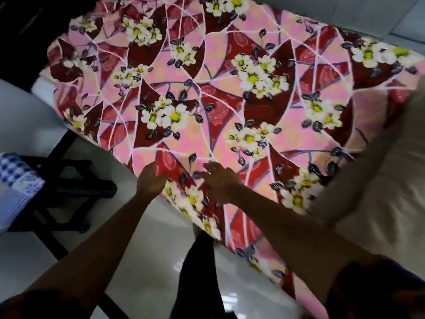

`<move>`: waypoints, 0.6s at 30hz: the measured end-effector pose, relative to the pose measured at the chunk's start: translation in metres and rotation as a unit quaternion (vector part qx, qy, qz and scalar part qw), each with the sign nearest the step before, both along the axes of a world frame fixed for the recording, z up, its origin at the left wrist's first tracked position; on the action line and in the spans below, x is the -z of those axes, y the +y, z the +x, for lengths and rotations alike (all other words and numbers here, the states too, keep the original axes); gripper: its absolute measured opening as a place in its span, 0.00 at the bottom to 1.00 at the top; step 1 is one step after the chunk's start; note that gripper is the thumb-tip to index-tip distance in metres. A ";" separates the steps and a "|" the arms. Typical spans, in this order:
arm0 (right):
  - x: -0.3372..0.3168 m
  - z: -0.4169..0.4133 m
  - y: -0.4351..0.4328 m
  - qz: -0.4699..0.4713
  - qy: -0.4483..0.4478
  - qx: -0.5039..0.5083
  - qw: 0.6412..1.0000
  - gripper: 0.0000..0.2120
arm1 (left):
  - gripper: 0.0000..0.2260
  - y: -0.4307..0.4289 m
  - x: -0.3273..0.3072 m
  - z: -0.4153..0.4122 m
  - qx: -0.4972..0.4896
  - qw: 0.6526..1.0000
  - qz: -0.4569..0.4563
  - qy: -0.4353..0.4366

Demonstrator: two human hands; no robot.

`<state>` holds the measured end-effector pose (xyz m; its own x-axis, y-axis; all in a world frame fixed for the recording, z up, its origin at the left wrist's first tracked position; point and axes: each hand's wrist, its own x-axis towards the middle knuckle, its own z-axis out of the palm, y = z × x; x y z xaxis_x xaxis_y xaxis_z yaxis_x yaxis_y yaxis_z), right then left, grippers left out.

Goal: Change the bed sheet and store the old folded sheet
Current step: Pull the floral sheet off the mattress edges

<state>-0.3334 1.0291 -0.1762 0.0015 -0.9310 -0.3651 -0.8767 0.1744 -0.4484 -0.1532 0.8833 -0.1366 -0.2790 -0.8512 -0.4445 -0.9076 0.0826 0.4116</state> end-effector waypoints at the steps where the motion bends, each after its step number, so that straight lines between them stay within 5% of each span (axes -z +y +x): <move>1: 0.012 0.007 -0.036 -0.001 0.010 -0.002 1.000 0.34 | 0.31 -0.036 0.013 0.003 -0.007 1.000 -0.006 0.006; 3: 0.041 0.023 -0.132 -0.008 0.022 0.006 1.000 0.37 | 0.36 -0.131 0.054 0.017 -0.027 0.999 -0.031 -0.002; 7: 0.073 0.047 -0.259 -0.031 0.022 0.023 0.999 0.40 | 0.22 -0.264 0.105 0.044 -0.008 0.986 -0.164 -0.002; 9: 0.090 0.053 -0.308 -0.037 0.020 0.037 0.998 0.40 | 0.20 -0.316 0.114 0.053 0.005 0.989 -0.147 -0.029; 14: 0.110 0.059 -0.351 -0.019 0.054 0.053 0.997 0.41 | 0.23 -0.354 0.143 0.064 0.068 0.975 -0.203 -0.057; 18: 0.101 0.055 -0.351 -0.013 0.040 0.073 0.996 0.42 | 0.15 -0.347 0.147 0.052 0.051 0.979 -0.192 -0.039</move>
